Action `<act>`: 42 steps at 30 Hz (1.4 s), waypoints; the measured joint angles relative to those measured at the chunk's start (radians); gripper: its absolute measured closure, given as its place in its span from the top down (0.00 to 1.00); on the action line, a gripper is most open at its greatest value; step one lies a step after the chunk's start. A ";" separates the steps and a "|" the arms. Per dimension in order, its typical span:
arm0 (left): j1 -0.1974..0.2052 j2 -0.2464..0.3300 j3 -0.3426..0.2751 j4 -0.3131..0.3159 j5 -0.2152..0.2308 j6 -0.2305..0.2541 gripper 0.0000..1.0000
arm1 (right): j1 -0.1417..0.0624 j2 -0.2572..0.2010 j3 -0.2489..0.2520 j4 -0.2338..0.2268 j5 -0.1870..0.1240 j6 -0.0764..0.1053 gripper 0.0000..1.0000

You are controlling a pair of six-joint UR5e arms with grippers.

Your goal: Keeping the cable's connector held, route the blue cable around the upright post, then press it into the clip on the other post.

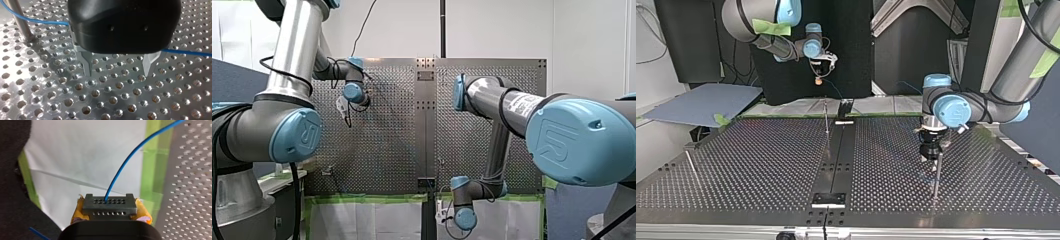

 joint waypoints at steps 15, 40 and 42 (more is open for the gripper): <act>-0.010 0.000 0.000 -0.023 -0.036 0.016 1.00 | 0.019 -0.145 0.162 -0.162 0.017 -0.022 0.00; -0.023 0.001 0.000 -0.055 -0.064 0.018 1.00 | 0.016 -0.287 0.408 -0.406 0.073 -0.029 0.00; -0.024 0.000 0.000 -0.056 -0.066 0.018 1.00 | 0.010 -0.307 0.428 -0.416 0.073 -0.020 0.00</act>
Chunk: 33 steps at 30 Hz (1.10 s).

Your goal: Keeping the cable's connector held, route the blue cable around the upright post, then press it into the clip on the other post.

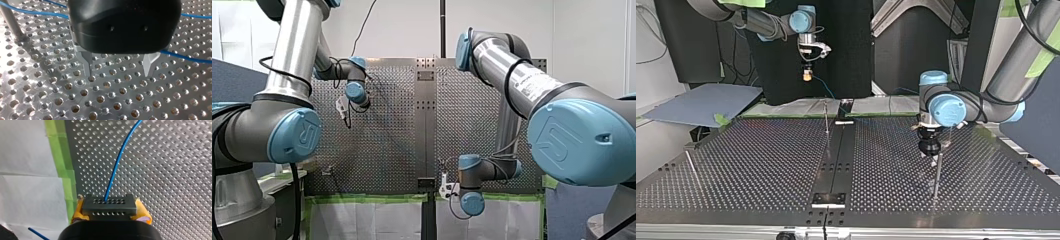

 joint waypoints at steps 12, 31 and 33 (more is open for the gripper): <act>-0.017 0.000 0.000 -0.041 -0.025 -0.038 1.00 | -0.017 -0.047 0.107 -0.020 -0.019 0.005 0.00; -0.019 0.000 -0.001 -0.062 0.000 -0.235 1.00 | -0.017 -0.047 0.119 -0.033 -0.033 0.003 0.00; -0.017 0.000 -0.001 -0.065 0.001 -0.258 1.00 | -0.018 -0.047 0.117 -0.035 -0.035 0.000 0.00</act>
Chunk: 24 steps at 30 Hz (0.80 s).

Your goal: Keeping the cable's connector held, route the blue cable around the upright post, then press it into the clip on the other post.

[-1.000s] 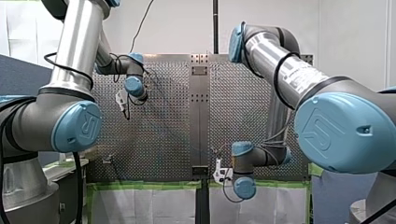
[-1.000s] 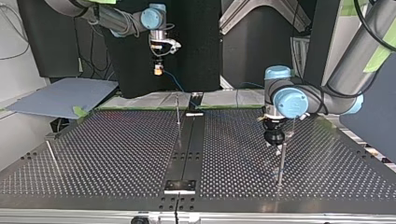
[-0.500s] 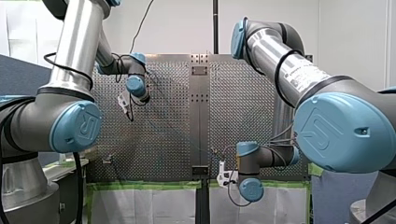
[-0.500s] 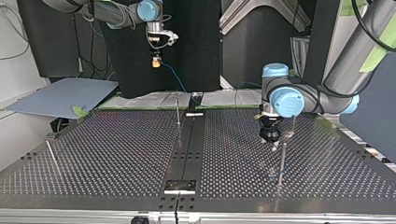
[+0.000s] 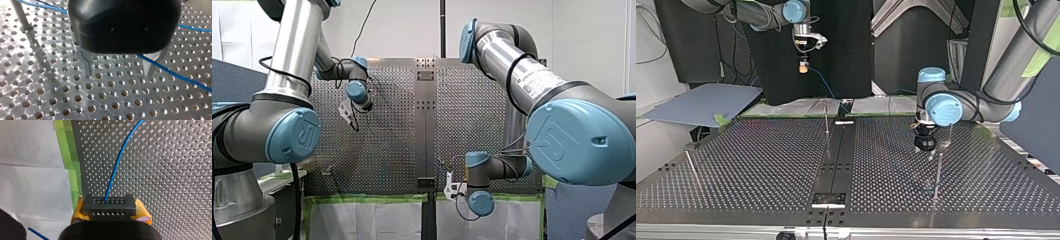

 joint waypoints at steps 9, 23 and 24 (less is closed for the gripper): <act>0.005 0.000 0.000 -0.002 0.032 -0.094 1.00 | 0.000 0.000 -0.003 -0.002 -0.004 -0.012 0.00; 0.032 0.000 -0.047 0.037 0.083 -0.243 1.00 | 0.000 0.001 -0.003 -0.005 -0.020 -0.019 0.00; 0.036 0.000 -0.056 0.045 0.089 -0.255 1.00 | 0.000 0.001 -0.003 -0.005 -0.022 -0.019 0.00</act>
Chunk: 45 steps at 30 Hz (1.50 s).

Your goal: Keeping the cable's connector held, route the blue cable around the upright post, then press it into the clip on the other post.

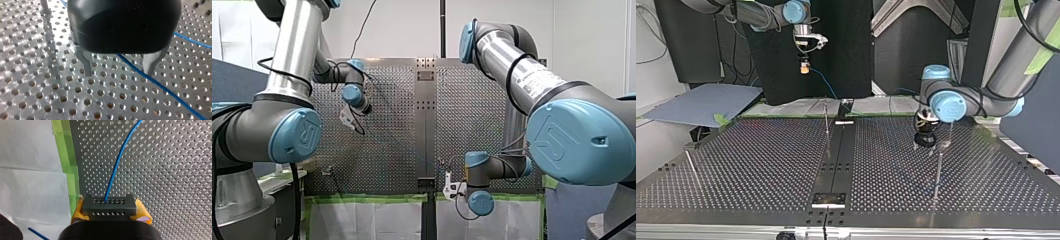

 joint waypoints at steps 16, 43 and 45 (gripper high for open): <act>0.047 0.052 -0.101 0.078 0.019 -0.150 1.00 | 0.000 0.000 0.000 -0.001 -0.015 -0.003 0.00; 0.100 0.196 -0.198 0.094 -0.011 -0.302 1.00 | 0.005 0.001 0.000 0.000 -0.026 -0.003 0.00; 0.101 0.202 -0.199 0.086 -0.009 -0.289 1.00 | 0.006 0.001 0.000 0.000 -0.026 -0.003 0.00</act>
